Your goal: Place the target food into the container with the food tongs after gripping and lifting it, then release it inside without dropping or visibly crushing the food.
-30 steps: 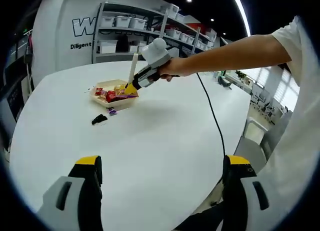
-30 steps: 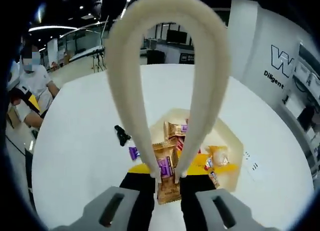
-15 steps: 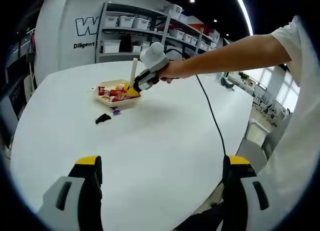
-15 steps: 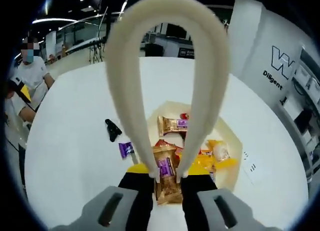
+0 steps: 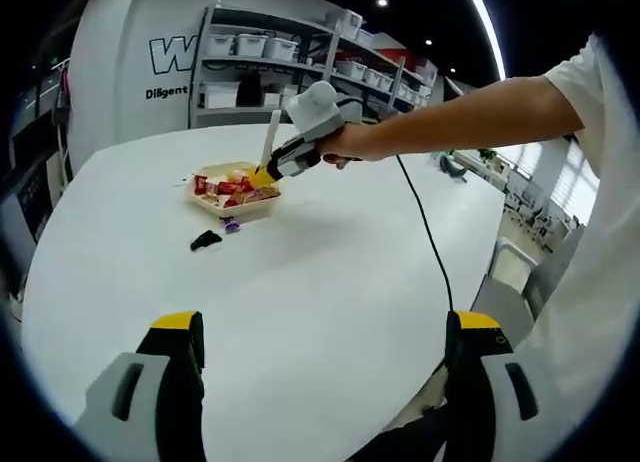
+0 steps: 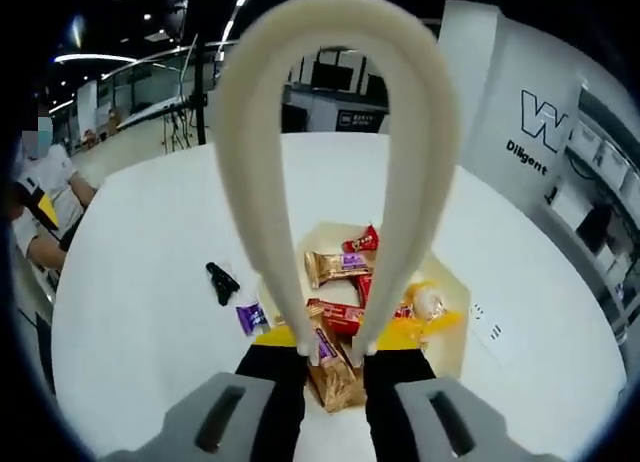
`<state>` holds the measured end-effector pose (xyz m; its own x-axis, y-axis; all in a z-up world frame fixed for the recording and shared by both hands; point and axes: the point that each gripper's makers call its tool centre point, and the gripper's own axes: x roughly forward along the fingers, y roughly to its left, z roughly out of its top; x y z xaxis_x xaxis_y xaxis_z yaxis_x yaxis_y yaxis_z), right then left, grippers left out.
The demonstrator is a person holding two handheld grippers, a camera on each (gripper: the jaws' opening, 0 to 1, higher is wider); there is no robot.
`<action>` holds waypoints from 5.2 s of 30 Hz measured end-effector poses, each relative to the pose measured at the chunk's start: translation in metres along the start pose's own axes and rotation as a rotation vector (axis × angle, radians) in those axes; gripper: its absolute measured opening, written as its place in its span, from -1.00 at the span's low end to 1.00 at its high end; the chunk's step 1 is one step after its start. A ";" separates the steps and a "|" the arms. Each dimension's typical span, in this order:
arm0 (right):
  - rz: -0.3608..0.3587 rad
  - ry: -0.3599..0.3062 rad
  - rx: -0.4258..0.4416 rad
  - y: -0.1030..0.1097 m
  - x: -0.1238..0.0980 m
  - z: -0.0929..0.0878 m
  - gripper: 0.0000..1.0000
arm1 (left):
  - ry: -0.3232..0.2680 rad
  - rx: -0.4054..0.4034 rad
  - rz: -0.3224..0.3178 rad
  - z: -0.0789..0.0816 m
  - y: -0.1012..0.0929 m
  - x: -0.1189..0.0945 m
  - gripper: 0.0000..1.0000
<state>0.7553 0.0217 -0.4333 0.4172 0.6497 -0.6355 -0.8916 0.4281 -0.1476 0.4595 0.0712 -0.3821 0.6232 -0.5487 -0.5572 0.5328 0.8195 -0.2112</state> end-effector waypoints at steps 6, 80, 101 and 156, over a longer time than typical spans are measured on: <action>0.061 -0.079 0.024 0.023 -0.006 0.014 -0.71 | -0.003 0.004 -0.003 -0.001 -0.002 -0.002 0.98; 0.253 0.000 0.053 0.124 0.040 -0.005 -0.63 | 0.038 0.051 0.171 0.010 0.079 -0.053 0.98; 0.262 -0.015 0.031 0.122 0.069 0.016 -0.63 | 0.043 0.052 0.144 0.019 0.088 -0.058 0.98; 0.453 0.051 -0.220 0.157 0.058 0.001 -0.69 | 0.110 0.111 0.100 0.002 0.079 -0.048 0.98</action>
<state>0.6397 0.1272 -0.4929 -0.0246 0.7056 -0.7082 -0.9993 -0.0361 -0.0012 0.4724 0.1617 -0.3707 0.6127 -0.4391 -0.6571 0.5350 0.8424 -0.0640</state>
